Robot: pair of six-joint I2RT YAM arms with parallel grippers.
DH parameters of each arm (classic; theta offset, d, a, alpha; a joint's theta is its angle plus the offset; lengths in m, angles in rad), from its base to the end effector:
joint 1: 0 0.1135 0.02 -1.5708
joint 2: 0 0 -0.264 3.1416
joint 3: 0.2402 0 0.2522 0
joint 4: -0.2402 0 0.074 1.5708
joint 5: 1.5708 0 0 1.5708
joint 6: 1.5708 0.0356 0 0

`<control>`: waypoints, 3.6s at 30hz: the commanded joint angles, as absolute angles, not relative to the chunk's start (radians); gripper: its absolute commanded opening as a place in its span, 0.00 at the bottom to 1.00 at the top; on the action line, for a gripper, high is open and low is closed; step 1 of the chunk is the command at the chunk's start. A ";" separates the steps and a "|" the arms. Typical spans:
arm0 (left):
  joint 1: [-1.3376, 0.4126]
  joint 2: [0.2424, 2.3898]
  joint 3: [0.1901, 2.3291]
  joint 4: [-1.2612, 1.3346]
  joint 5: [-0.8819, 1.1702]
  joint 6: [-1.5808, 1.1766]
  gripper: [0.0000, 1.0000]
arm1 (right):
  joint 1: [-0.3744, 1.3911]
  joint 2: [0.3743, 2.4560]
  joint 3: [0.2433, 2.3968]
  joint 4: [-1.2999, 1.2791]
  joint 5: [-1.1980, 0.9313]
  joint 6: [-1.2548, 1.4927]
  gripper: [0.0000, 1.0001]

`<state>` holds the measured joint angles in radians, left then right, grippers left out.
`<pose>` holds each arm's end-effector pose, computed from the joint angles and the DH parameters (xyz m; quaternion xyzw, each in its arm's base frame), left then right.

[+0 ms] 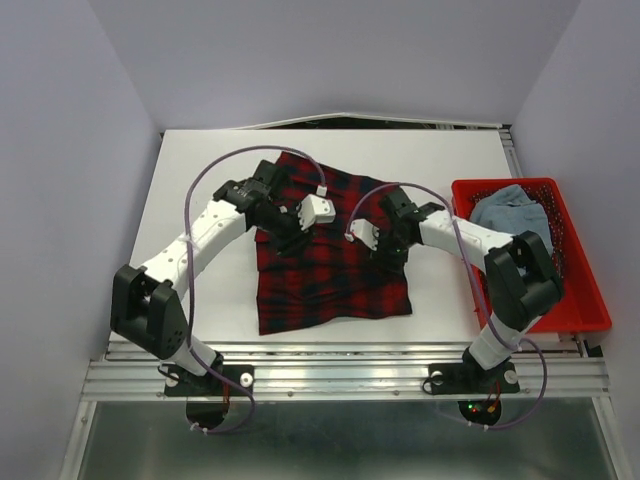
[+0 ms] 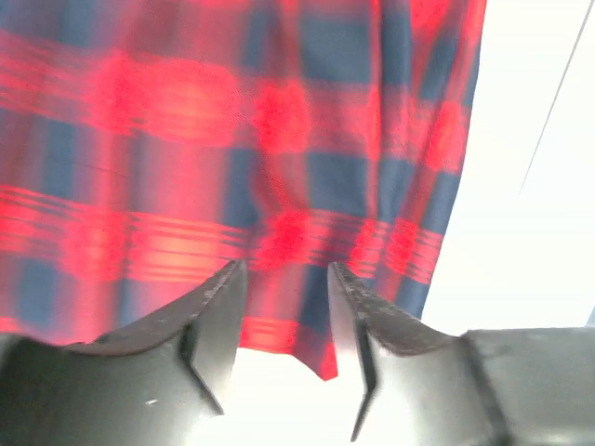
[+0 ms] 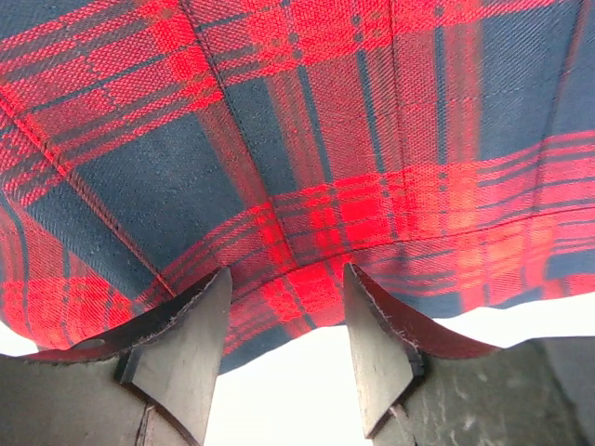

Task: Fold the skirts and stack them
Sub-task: Fold the skirt

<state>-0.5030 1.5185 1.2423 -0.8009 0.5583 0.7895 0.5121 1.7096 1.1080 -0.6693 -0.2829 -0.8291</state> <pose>0.2604 -0.1648 0.2763 0.6151 0.7036 -0.2309 0.2706 0.2779 0.1676 0.1824 -0.6248 0.7538 0.1143 0.1680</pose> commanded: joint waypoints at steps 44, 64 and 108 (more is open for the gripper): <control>-0.094 2.511 2.157 0.060 0.534 -0.253 0.92 | 0.049 2.447 1.960 -0.548 -0.658 0.034 0.80; -0.095 2.675 2.241 0.110 0.632 -0.491 0.79 | 0.049 2.500 1.979 -0.515 -0.718 0.032 0.62; -0.038 2.546 2.329 -0.034 0.684 -0.078 0.00 | 0.040 2.451 2.077 -0.433 -0.617 -0.038 0.61</control>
<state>-0.0612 2.5851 2.3344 -0.0463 0.6804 -0.0990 0.0471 2.4485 2.0472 -0.4435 -0.7235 -0.0334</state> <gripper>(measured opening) 0.044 0.535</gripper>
